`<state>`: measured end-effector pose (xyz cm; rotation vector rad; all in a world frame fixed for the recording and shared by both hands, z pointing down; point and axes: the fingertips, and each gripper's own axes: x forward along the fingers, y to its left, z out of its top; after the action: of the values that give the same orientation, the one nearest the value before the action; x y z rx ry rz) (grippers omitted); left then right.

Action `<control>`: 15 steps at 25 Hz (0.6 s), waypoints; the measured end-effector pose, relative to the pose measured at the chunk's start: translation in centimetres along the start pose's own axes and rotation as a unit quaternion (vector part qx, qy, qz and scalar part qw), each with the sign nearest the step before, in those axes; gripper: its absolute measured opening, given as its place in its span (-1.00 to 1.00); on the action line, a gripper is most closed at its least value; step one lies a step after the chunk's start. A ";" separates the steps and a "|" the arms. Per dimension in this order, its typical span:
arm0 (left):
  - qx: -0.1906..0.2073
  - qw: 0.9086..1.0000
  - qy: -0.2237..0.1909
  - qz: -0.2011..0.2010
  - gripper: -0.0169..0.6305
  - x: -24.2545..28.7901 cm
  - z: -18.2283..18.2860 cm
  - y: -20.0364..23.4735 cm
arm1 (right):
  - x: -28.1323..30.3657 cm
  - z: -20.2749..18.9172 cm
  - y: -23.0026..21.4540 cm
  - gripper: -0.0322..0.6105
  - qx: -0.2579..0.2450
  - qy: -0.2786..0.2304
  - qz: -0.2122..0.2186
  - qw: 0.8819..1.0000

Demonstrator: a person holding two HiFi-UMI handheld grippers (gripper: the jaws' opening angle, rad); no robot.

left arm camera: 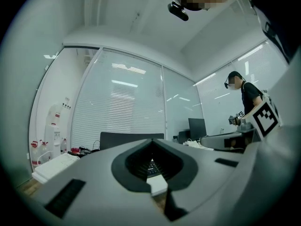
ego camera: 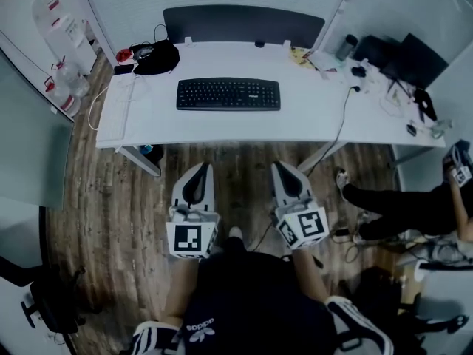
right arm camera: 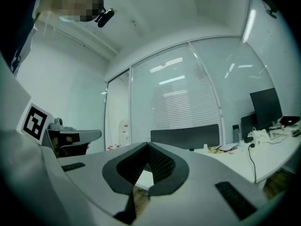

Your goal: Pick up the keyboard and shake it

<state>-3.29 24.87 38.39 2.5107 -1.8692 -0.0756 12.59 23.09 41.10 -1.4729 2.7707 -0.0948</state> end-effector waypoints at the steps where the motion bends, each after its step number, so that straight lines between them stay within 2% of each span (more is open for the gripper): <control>1: 0.002 1.000 0.003 0.000 -0.94 0.5 -0.2 -0.3 | 0.3 -0.1 -0.7 -0.89 0.003 0.001 0.000 1.000; 15: 0.008 1.000 0.021 0.004 -0.94 5.7 -1.1 1.0 | 3.9 -1.6 -5.5 -0.89 0.024 0.023 -0.009 0.999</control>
<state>-2.55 19.09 39.32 2.4939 -1.8709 -0.0075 14.91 16.91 43.12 -1.5030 2.7709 -0.1963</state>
